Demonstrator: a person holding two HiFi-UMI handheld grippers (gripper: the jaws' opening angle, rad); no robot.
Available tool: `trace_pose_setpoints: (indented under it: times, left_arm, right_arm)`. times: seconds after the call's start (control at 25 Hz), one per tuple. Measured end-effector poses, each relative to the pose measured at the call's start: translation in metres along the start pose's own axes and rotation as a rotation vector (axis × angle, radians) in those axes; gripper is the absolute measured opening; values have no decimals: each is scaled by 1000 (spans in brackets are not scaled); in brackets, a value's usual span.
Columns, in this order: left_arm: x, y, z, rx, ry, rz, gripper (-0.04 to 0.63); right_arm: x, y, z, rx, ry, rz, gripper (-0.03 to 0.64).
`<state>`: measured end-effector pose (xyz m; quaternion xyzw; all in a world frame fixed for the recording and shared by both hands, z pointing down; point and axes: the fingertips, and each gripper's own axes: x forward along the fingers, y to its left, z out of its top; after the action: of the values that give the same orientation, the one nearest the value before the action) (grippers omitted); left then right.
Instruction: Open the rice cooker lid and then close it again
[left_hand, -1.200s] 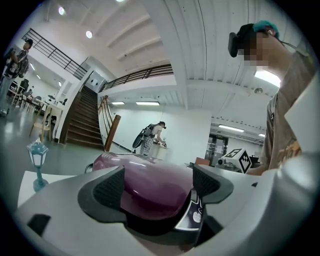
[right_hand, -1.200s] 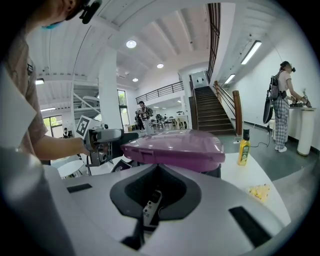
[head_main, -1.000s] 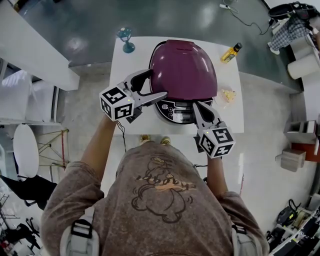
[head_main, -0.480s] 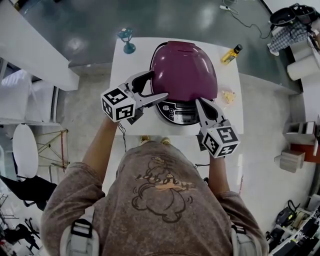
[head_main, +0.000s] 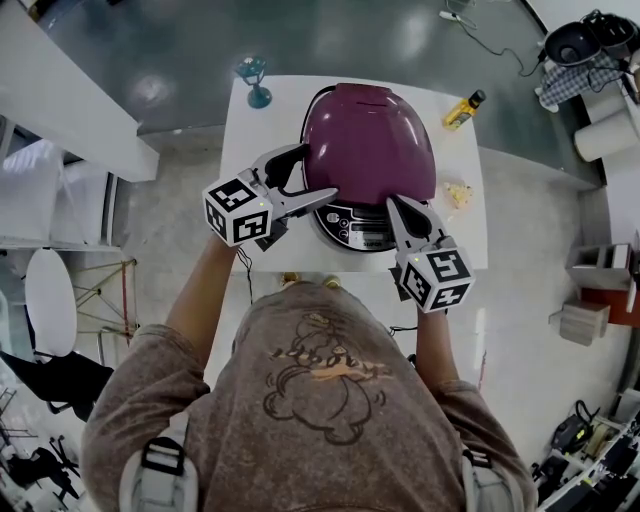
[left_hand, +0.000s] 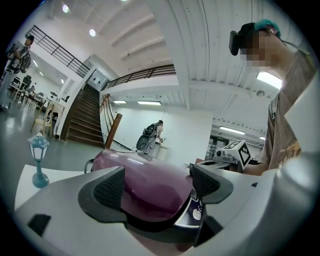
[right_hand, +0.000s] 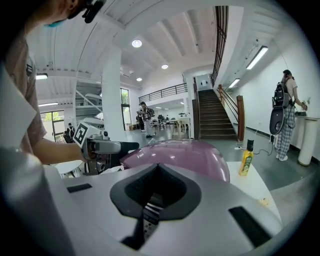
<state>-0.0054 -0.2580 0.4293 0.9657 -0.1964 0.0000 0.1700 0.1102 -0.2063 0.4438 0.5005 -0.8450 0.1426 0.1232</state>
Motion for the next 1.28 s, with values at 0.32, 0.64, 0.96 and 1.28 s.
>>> trace_pose_setpoints:
  times: [0.32,0.64,0.96,1.28]
  left_arm:
    - [1,2,-8,-15,21,6,416]
    - [1,3,-10,-19,29,9,416]
    - [1,3,-12,-28,30,12,416]
    - [0,3,-13,-43,25,3,414]
  right_arm:
    - [5,0,-14,-3,66,-11,5]
    - [8,-1,-17,12,121,-8,5]
    - [11,1,-23,-3,230,12,3]
    - [11,0,-26,63,271,38,2]
